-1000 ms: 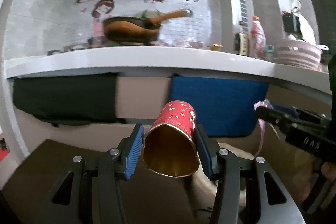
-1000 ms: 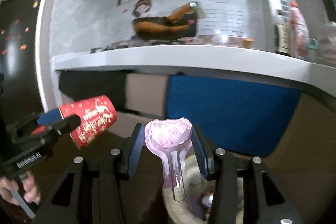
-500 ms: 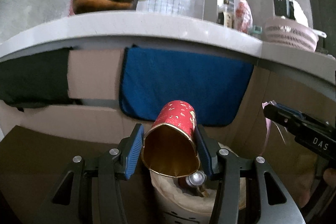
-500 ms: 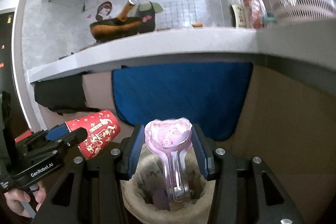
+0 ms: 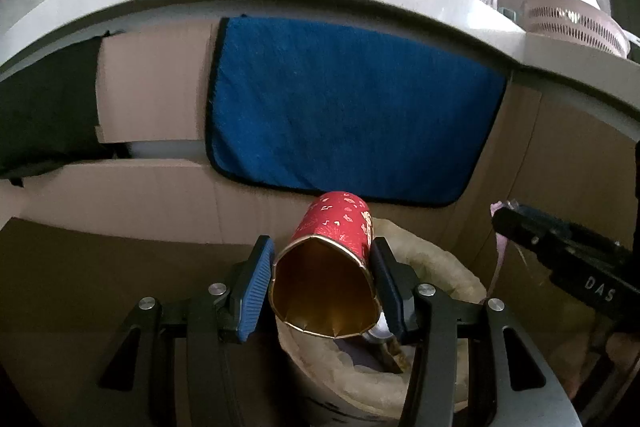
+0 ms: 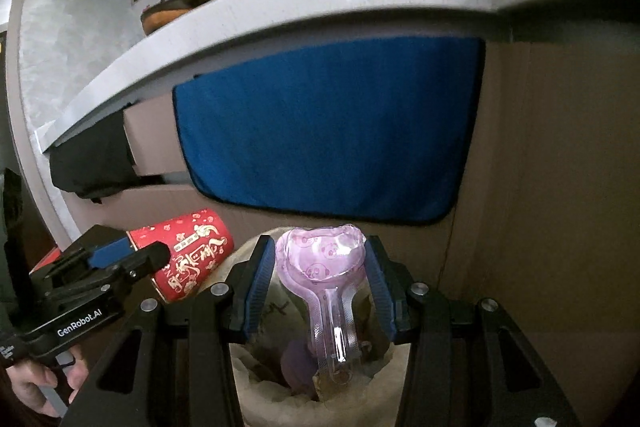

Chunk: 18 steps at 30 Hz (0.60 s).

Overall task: Collect trash
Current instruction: 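Carry the red cup and pink item over the bin with both tools, then open both tools to drop the cup and pink item into the bin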

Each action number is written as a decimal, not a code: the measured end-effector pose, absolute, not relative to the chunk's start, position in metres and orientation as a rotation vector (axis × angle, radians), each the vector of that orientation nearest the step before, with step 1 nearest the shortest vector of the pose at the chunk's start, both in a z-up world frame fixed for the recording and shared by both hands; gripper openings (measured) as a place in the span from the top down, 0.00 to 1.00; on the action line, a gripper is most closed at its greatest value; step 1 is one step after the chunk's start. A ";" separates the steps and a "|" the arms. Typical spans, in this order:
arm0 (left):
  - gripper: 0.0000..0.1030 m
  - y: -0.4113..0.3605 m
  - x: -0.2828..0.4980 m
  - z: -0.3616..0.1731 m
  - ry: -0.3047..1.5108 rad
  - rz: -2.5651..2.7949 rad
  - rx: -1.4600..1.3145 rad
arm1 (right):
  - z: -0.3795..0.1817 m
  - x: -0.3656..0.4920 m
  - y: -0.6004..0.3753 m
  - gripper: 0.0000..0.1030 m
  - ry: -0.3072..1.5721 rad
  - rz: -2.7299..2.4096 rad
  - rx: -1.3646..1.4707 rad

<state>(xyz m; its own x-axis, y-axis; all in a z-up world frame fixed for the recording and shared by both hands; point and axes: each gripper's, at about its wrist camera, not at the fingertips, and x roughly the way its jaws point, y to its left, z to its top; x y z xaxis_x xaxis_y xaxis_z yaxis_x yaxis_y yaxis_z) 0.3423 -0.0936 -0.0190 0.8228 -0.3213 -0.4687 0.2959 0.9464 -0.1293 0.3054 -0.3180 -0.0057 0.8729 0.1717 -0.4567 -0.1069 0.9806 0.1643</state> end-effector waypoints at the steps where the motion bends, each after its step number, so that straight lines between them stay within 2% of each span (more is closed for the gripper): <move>1: 0.51 -0.095 0.344 -0.021 0.512 -0.331 -0.049 | -0.009 0.307 -0.319 0.58 0.494 0.143 0.138; 18: 0.46 -0.104 0.374 -0.046 0.624 -0.386 -0.071 | -0.046 0.328 -0.334 0.58 0.582 0.143 0.229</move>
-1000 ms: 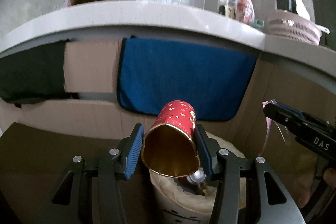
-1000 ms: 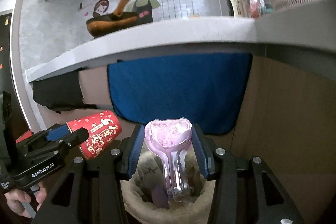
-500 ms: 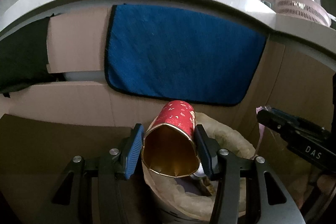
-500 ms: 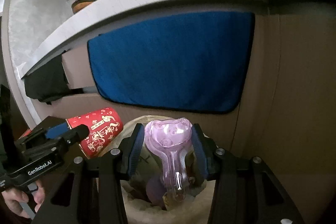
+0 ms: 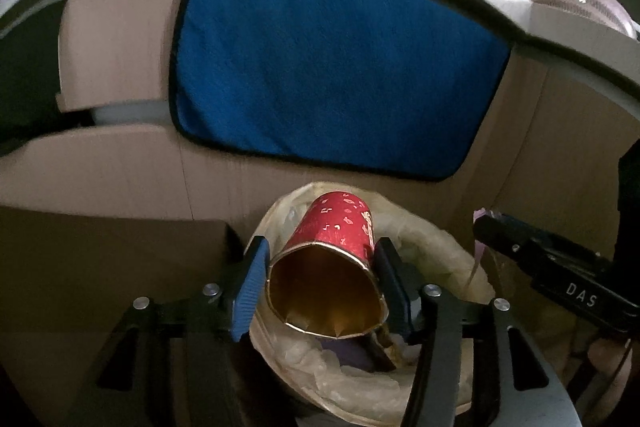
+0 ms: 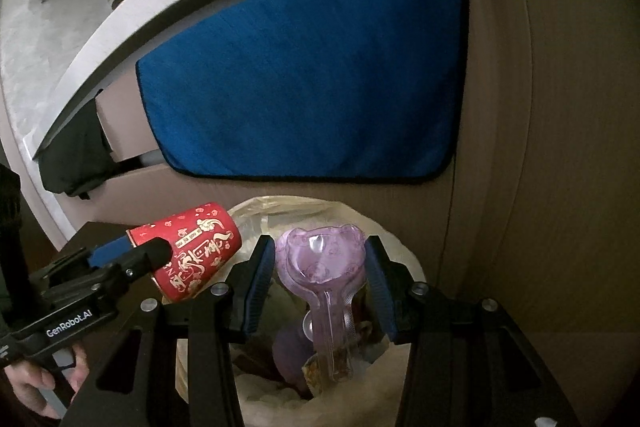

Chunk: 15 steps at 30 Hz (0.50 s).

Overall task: Collect trash
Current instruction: 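Open both tools to drop the cup and pink item into the bin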

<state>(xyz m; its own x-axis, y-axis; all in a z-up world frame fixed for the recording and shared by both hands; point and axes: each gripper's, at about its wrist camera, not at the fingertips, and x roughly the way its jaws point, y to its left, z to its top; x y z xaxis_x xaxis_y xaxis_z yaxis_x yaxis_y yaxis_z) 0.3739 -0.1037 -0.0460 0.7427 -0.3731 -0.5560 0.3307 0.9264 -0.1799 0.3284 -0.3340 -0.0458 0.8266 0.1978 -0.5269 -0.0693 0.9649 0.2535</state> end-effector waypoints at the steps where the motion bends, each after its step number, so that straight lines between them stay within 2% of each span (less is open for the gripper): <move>1: 0.45 -0.104 0.379 -0.050 0.665 -0.405 -0.075 | -0.048 0.330 -0.335 0.57 0.587 0.141 0.235; 4: 0.42 -0.105 0.386 -0.057 0.718 -0.452 -0.086 | -0.053 0.333 -0.336 0.57 0.603 0.139 0.250; 15: 0.42 -0.095 0.383 -0.051 0.676 -0.436 -0.113 | -0.055 0.324 -0.340 0.53 0.618 0.106 0.272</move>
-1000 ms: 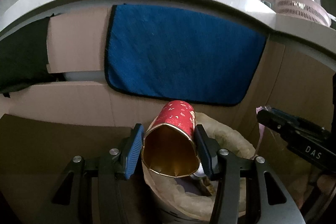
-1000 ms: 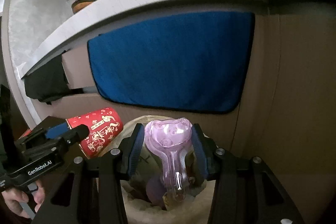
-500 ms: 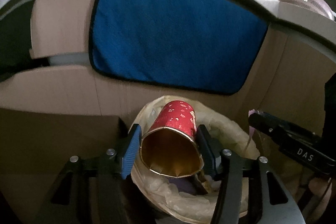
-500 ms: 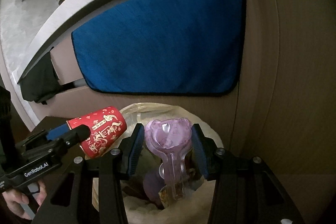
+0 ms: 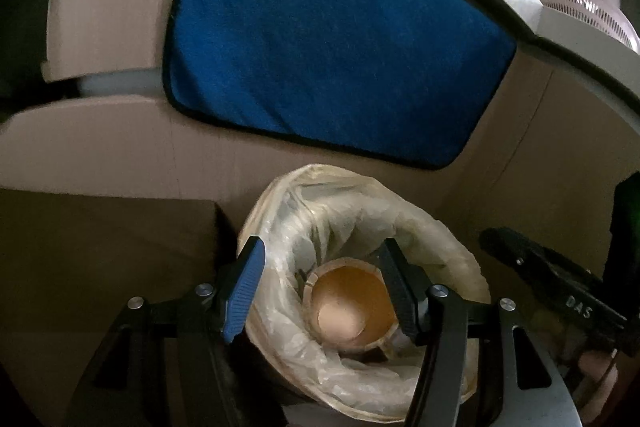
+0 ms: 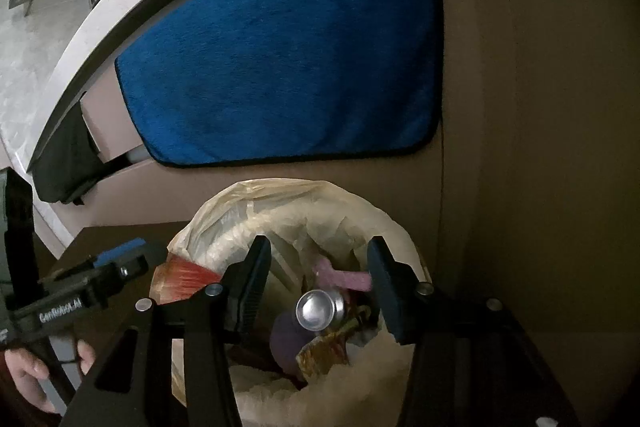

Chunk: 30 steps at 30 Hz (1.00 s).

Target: Collect trash

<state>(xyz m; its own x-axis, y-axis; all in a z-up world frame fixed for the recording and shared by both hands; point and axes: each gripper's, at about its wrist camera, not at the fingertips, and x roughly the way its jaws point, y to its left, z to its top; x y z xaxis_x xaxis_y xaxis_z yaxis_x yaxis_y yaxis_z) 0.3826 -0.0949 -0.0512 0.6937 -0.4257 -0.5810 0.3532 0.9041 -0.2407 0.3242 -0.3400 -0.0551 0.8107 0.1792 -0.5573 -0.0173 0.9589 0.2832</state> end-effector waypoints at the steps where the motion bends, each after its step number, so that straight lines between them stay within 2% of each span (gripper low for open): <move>1: 0.42 -0.095 0.381 -0.049 0.670 -0.434 -0.114 | -0.054 0.321 -0.340 0.53 0.618 0.104 0.274; 6: 0.42 -0.081 0.353 -0.029 0.642 -0.414 -0.122 | -0.045 0.299 -0.335 0.53 0.610 0.082 0.282; 15: 0.42 -0.043 0.209 -0.019 0.612 -0.250 -0.047 | -0.016 0.196 -0.296 0.52 0.524 0.079 0.181; 18: 0.42 -0.029 0.157 -0.017 0.612 -0.223 -0.038 | -0.013 0.152 -0.281 0.47 0.502 0.100 0.152; 24: 0.42 -0.013 0.061 -0.005 0.466 -0.145 -0.013 | -0.010 0.060 -0.244 0.46 0.439 0.086 0.020; 30: 0.42 -0.012 0.020 -0.009 0.413 -0.099 0.005 | -0.008 0.004 -0.222 0.45 0.386 0.040 -0.028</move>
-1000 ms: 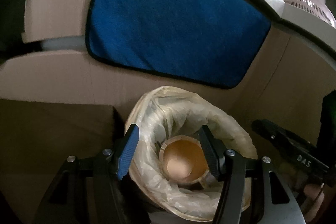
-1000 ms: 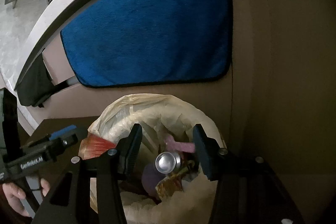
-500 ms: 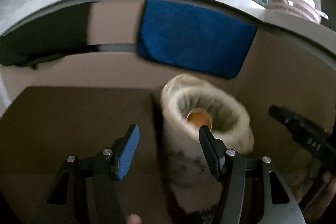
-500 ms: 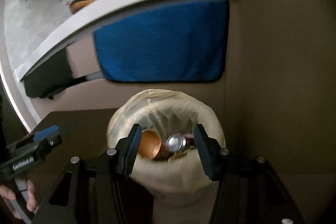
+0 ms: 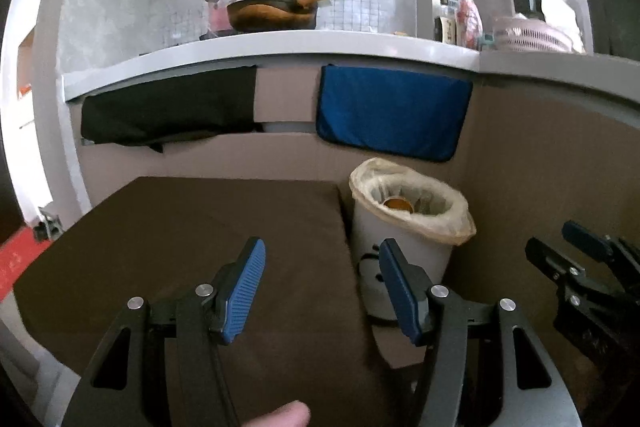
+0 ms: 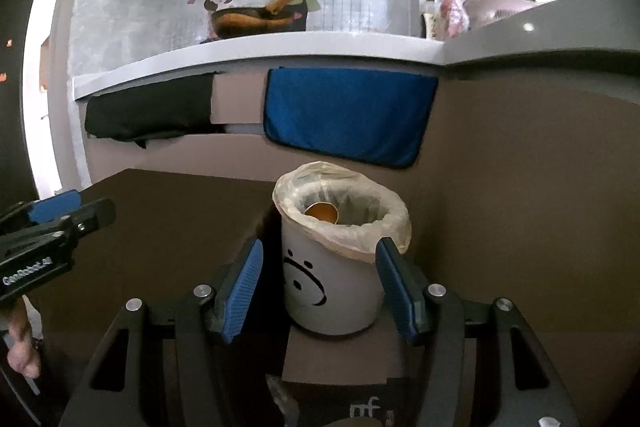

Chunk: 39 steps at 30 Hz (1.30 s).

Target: Collect trash

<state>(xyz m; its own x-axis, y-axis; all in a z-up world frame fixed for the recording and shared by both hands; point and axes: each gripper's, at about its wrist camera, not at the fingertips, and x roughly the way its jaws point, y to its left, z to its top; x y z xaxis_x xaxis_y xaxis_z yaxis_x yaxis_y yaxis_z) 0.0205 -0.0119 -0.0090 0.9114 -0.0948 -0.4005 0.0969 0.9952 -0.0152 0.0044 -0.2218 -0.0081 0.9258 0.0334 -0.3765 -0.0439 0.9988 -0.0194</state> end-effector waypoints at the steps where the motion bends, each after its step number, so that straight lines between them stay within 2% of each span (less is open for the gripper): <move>1: 0.42 -0.013 0.019 -0.011 0.426 -0.096 0.017 | -0.009 0.001 -0.219 0.45 0.386 0.031 -0.036; 6: 0.42 -0.019 0.012 -0.014 0.456 -0.062 0.059 | -0.010 -0.006 -0.218 0.45 0.393 0.004 -0.044; 16: 0.42 -0.017 -0.007 -0.001 0.385 -0.059 0.067 | -0.007 -0.015 -0.222 0.45 0.357 0.006 -0.010; 39: 0.42 -0.020 -0.006 0.001 0.401 -0.049 0.059 | -0.010 -0.016 -0.225 0.45 0.361 0.013 0.009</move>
